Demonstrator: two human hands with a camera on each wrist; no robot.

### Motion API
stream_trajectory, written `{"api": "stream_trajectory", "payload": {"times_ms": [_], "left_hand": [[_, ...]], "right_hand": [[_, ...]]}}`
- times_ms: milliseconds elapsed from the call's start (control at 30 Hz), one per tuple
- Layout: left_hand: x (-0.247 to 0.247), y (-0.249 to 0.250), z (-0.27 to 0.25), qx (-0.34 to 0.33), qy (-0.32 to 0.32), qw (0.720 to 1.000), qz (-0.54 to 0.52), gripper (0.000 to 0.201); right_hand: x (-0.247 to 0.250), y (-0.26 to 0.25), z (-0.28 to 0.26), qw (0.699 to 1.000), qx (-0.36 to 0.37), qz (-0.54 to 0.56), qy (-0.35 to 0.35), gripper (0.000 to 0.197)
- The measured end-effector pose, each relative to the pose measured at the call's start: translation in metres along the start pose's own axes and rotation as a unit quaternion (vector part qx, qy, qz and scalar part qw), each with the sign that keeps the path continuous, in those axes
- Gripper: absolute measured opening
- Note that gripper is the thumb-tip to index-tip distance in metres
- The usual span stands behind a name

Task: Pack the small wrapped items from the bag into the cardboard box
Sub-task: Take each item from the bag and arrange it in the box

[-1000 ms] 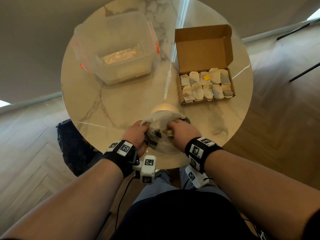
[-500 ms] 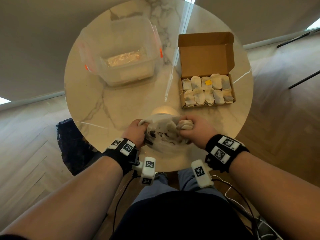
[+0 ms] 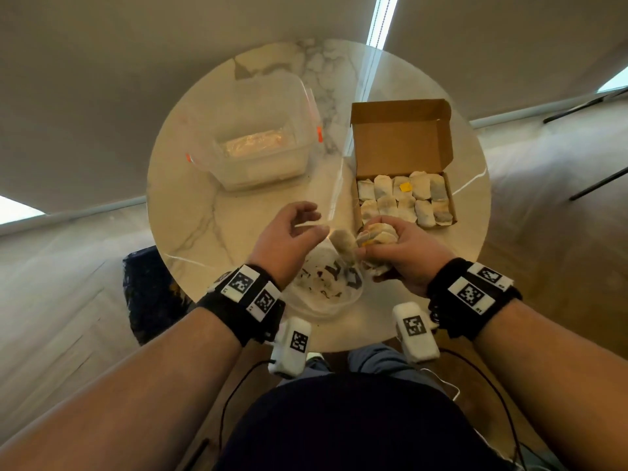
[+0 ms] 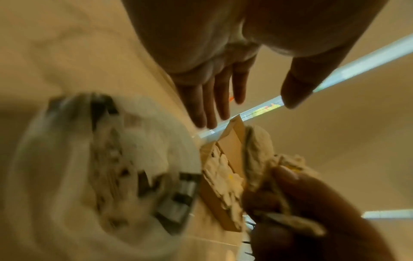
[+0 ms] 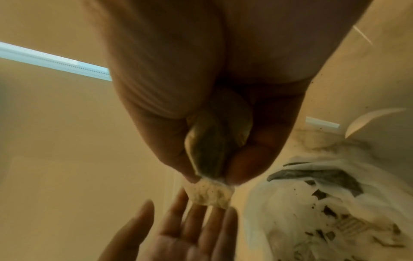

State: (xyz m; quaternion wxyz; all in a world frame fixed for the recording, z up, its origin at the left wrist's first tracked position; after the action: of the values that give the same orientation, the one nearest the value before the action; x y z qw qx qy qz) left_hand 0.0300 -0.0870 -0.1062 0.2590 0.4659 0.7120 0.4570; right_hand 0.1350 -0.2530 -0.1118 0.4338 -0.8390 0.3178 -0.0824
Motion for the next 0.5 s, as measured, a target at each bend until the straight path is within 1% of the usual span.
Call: {"api": "stream_trajectory", "payload": {"times_ms": [33, 67, 100, 167, 300, 433, 500], "left_hand": [[-0.017, -0.004, 0.0, 0.05, -0.03, 0.995, -0.08, 0.037], [-0.031, -0.01, -0.001, 0.099, -0.046, 0.982, -0.153, 0.033], [-0.042, -0.015, -0.001, 0.129, -0.05, 0.97, -0.2, 0.03], [-0.053, -0.022, 0.004, 0.146, -0.033, 0.963, -0.225, 0.025], [-0.059, -0.028, 0.019, 0.139, 0.03, 0.969, -0.205, 0.019], [-0.074, -0.01, 0.043, 0.135, 0.027, 0.983, -0.118, 0.021], [-0.083, 0.0, 0.071, 0.131, 0.029, 0.989, -0.065, 0.023]], "right_hand": [[-0.001, 0.0, 0.001, 1.0, 0.002, 0.015, -0.009, 0.034], [-0.001, 0.0, 0.002, 0.999, 0.002, 0.031, -0.015, 0.033], [0.0, 0.0, 0.004, 0.999, 0.003, 0.044, -0.018, 0.033], [0.007, 0.001, 0.009, 0.998, 0.003, 0.059, -0.019, 0.034], [0.032, 0.004, 0.017, 0.996, -0.005, 0.084, -0.008, 0.035], [0.08, 0.003, 0.021, 0.994, -0.019, 0.104, 0.031, 0.03], [0.109, 0.0, 0.023, 0.992, -0.027, 0.111, 0.045, 0.029]]}}
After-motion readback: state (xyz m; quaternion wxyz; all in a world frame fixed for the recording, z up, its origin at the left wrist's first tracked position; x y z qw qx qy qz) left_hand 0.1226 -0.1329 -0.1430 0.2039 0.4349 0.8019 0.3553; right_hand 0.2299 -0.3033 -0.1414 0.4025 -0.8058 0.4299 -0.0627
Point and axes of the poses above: each hand's wrist, its own z-axis towards the middle knuckle, its own x-axis out of the back of the hand, y = z × x, the point moved 10 cm from there along z, towards the middle knuckle, and after that the axes turned 4 degrees about -y, right-handed, at the moved point
